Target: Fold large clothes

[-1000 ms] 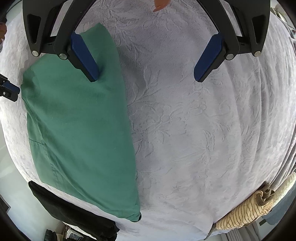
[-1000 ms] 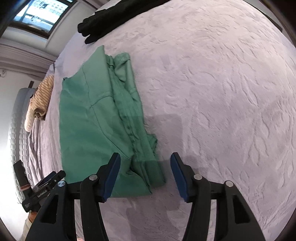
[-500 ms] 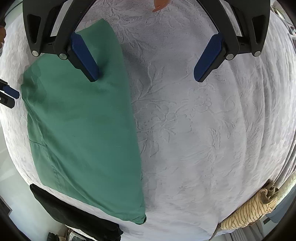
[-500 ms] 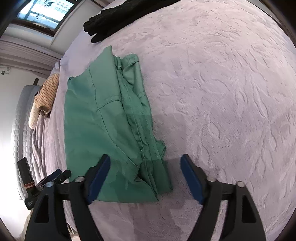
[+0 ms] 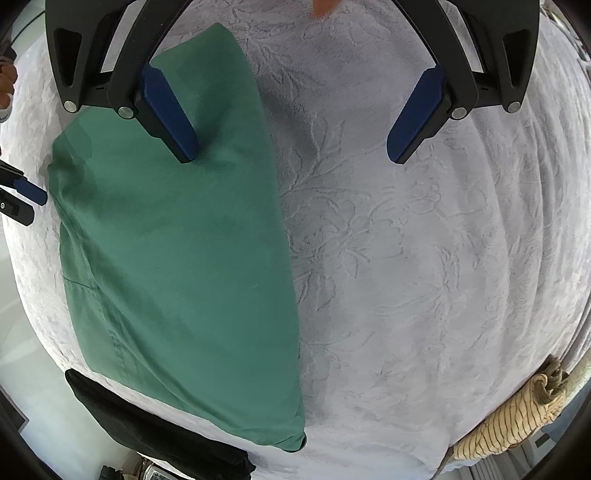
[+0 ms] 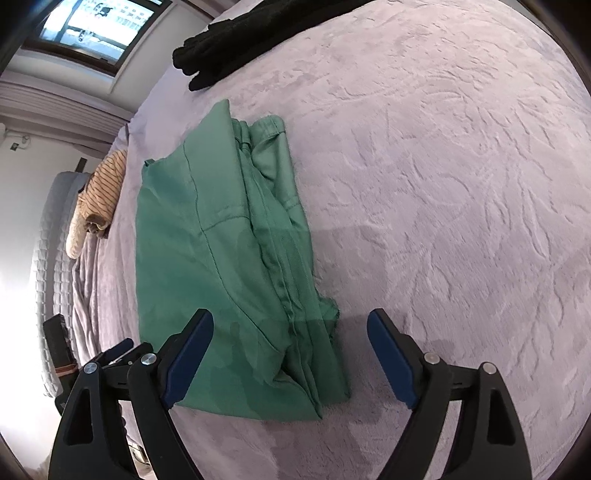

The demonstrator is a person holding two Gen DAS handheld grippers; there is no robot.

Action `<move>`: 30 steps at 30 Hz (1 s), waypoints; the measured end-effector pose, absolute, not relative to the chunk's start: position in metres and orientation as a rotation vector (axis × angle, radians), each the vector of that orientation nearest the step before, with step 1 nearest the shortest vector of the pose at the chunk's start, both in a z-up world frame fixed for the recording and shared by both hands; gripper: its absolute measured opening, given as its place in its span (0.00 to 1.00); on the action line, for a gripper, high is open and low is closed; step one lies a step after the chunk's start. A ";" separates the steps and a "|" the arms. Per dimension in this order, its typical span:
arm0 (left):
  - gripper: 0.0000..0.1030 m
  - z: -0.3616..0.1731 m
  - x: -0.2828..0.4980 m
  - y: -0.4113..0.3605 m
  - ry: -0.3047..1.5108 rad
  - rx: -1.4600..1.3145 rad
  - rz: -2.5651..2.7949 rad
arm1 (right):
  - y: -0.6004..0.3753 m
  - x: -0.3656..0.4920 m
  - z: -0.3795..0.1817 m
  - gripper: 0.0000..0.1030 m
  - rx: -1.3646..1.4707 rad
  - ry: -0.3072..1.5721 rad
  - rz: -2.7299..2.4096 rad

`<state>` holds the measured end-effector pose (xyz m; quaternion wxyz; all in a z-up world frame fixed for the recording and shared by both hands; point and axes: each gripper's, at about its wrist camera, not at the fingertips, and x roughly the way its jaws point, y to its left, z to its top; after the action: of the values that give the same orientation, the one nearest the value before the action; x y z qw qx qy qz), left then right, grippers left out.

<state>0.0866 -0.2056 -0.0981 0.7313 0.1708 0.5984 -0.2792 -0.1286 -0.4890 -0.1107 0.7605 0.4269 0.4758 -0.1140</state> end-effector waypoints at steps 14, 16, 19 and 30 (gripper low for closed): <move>1.00 -0.094 0.139 -0.211 1.358 0.115 -0.834 | -0.504 -0.089 -0.114 0.86 0.966 1.054 -0.061; 1.00 -0.103 0.140 -0.214 1.388 0.110 -0.849 | -0.509 -0.079 -0.119 0.86 0.977 1.053 -0.037; 1.00 -0.117 0.138 -0.218 1.423 0.120 -0.872 | -0.515 -0.067 -0.129 0.86 0.999 1.058 -0.003; 1.00 -0.155 0.123 -0.249 1.498 0.071 -0.948 | -0.524 -0.011 -0.164 0.86 1.021 1.069 0.103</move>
<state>0.1234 -0.2490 -0.1546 0.6317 0.0312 0.6546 -0.4141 -0.0108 -0.5242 -0.1645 0.7379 0.4651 0.4868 0.0470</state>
